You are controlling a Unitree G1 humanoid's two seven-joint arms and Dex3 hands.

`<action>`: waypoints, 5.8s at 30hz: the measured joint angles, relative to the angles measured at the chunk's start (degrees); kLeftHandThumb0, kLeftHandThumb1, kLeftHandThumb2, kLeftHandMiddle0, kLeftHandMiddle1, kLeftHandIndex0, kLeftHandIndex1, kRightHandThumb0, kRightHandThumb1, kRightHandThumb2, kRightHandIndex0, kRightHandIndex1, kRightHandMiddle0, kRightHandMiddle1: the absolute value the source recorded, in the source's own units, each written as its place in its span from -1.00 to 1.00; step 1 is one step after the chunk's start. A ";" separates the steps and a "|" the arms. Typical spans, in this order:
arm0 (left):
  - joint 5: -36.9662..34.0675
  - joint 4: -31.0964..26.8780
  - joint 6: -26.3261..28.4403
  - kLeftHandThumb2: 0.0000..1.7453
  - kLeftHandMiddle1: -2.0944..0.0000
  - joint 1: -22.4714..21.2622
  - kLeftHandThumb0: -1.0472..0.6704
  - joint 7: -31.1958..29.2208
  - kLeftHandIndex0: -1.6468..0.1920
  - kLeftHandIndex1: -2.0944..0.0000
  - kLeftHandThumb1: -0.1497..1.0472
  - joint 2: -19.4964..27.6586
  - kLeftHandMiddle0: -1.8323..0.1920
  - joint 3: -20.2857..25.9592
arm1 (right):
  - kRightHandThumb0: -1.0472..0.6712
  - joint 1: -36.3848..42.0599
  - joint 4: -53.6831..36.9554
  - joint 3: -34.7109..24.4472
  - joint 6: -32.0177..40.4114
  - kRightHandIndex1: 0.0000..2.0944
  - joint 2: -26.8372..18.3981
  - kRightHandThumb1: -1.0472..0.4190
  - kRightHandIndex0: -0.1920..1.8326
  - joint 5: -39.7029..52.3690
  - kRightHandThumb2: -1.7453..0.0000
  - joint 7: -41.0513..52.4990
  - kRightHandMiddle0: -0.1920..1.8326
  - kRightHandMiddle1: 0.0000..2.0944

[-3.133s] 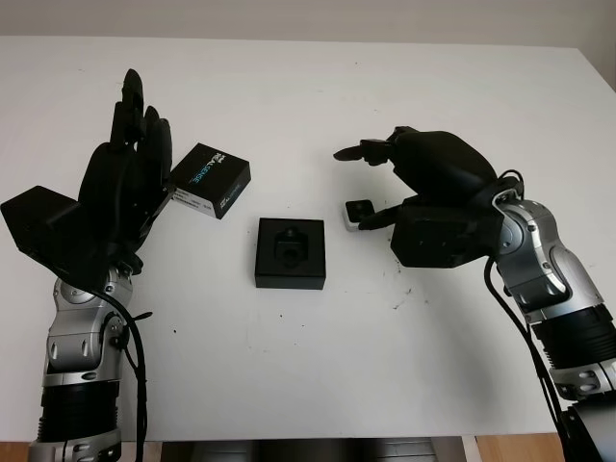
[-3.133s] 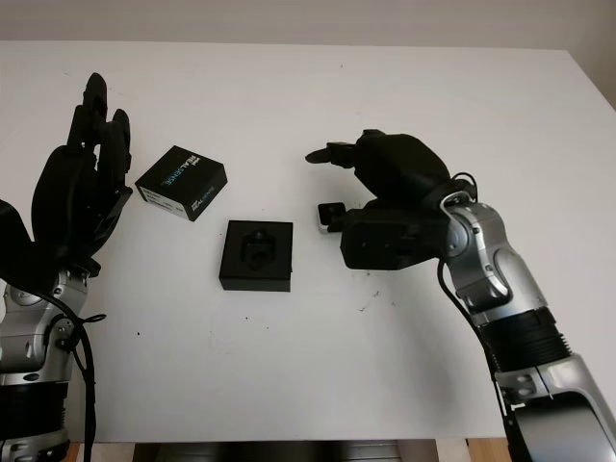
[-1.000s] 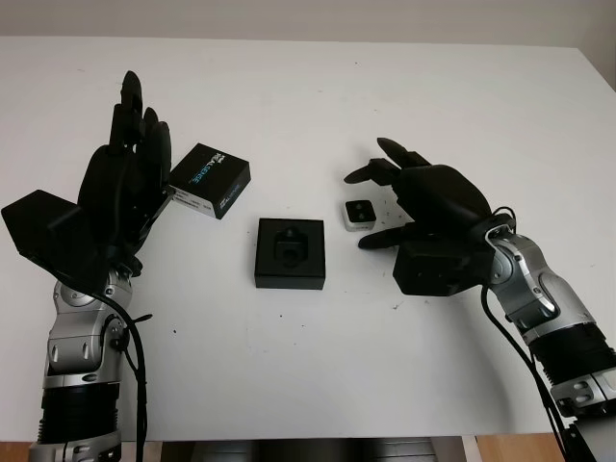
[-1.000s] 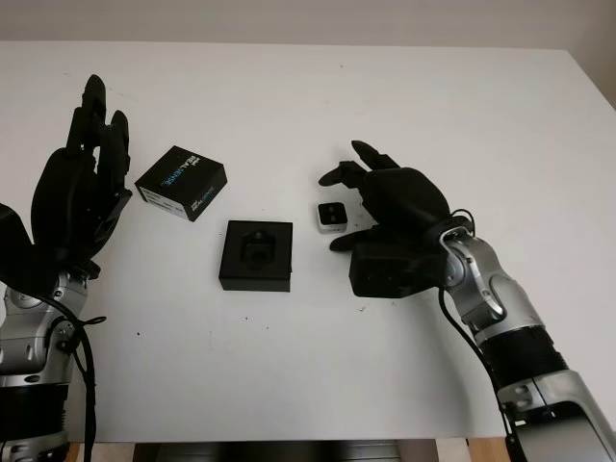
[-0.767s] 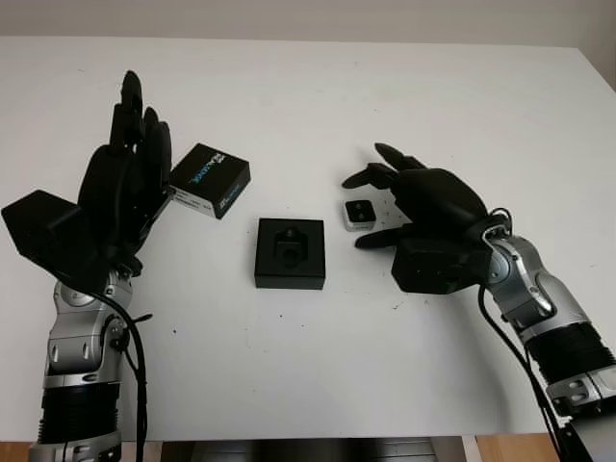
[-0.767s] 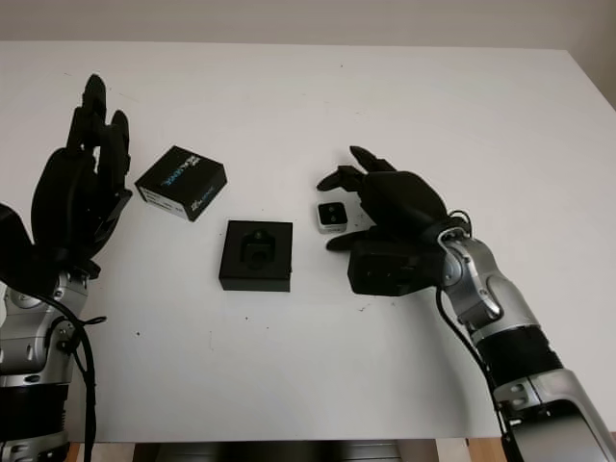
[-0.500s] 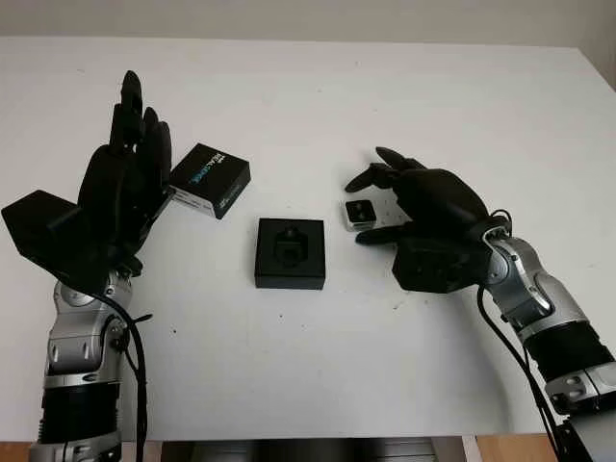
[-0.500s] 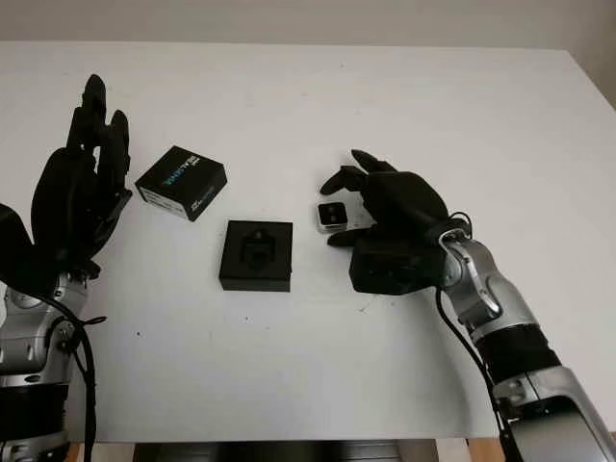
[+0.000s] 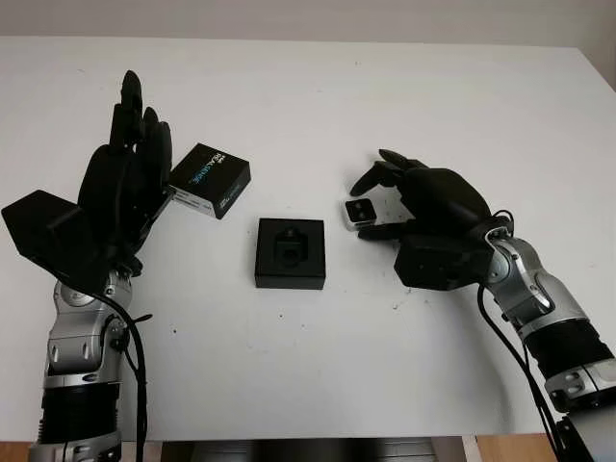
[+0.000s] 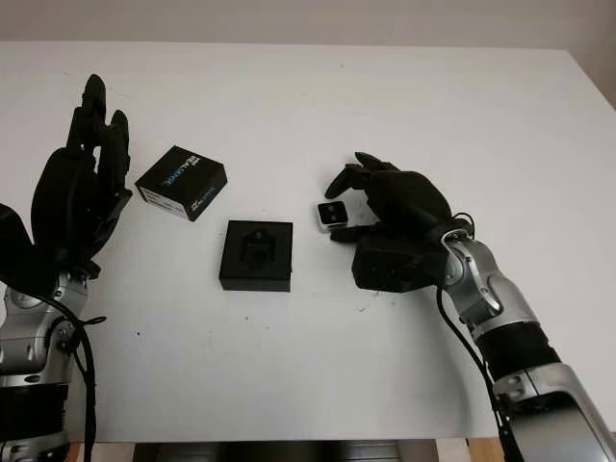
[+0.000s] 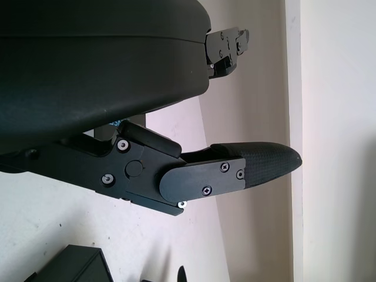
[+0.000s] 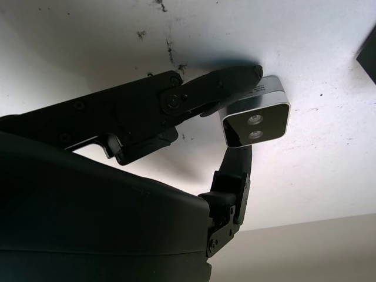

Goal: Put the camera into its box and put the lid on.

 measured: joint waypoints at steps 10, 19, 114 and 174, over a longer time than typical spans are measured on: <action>0.55 0.05 -0.08 -0.32 1.00 0.00 -0.62 -0.17 1.00 1.00 1.00 0.06 1.00 -0.01 | -0.22 -0.36 4.47 -0.38 -6.86 -0.92 0.02 -0.89 -0.54 3.80 0.94 -1.92 -0.47 0.37; 1.17 0.10 0.15 -0.33 1.00 0.00 -0.60 0.08 1.00 1.00 1.00 0.06 1.00 -0.01 | -0.22 -2.08 10.79 -0.69 -12.32 -0.92 0.61 -0.88 -0.52 6.26 0.94 -3.83 -0.47 0.44; 2.15 0.01 0.41 -0.31 1.00 0.28 -0.60 1.27 1.00 1.00 1.00 -1.13 1.00 -1.57 | -0.30 14.51 -26.51 -6.32 16.42 -0.96 19.81 -0.98 -0.65 27.24 0.94 13.61 -0.56 0.88; 2.15 -1.12 1.47 -0.32 1.00 0.28 -0.60 1.56 1.00 1.00 1.00 -1.21 1.00 -1.75 | -0.26 17.10 -27.55 -3.53 22.79 -0.96 21.84 -0.99 -0.66 27.11 0.94 12.30 -0.63 0.84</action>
